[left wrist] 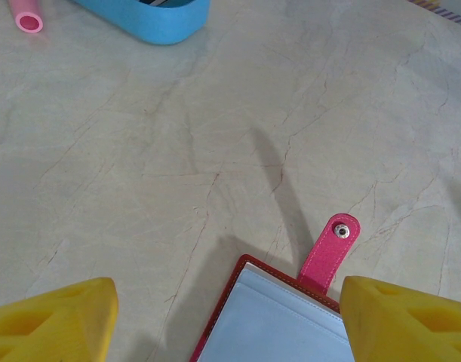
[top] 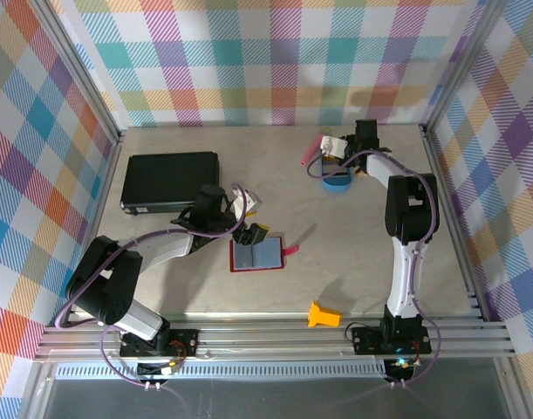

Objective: Put the credit cards into the card holder

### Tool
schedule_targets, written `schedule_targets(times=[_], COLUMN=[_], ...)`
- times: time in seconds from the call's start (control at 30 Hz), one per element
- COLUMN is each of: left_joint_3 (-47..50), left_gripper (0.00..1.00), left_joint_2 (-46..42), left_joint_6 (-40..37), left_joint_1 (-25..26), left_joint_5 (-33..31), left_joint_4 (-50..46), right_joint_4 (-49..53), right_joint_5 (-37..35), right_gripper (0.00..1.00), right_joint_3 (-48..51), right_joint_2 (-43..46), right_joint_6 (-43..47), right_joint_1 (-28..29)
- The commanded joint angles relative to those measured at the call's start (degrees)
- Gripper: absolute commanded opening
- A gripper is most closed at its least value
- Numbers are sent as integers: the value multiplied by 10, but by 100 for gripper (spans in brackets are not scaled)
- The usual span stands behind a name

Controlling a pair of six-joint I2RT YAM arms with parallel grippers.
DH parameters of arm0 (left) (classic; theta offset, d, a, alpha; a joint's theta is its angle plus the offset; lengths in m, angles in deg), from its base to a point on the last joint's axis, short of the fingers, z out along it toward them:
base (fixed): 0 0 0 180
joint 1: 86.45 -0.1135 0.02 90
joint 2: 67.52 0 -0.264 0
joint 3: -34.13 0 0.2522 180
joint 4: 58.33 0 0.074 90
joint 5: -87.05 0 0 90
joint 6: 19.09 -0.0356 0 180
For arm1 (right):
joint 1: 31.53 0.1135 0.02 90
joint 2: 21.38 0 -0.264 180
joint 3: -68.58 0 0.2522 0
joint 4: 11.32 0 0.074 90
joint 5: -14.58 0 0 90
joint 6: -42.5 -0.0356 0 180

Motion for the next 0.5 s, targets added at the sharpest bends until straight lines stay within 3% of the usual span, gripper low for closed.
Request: schedule_targets(times=[0.0,0.23,0.47], left_joint_3=[-9,-10,-8], left_gripper=[77,77,77], left_joint_2=[2,-1,-9], left_joint_6=[3,4,7], left_joint_1=[1,2,4], left_joint_5=[22,23,26], left_joint_4=[7,6,7], right_joint_4=[-8,24,106], right_joint_5=[9,23,73], right_gripper=[18,4,0], right_joint_3=[-10,-9,-13], right_joint_2=[31,45,73], right_joint_6=[-6,-12,-32], right_joint_1=[-4,-5,-9])
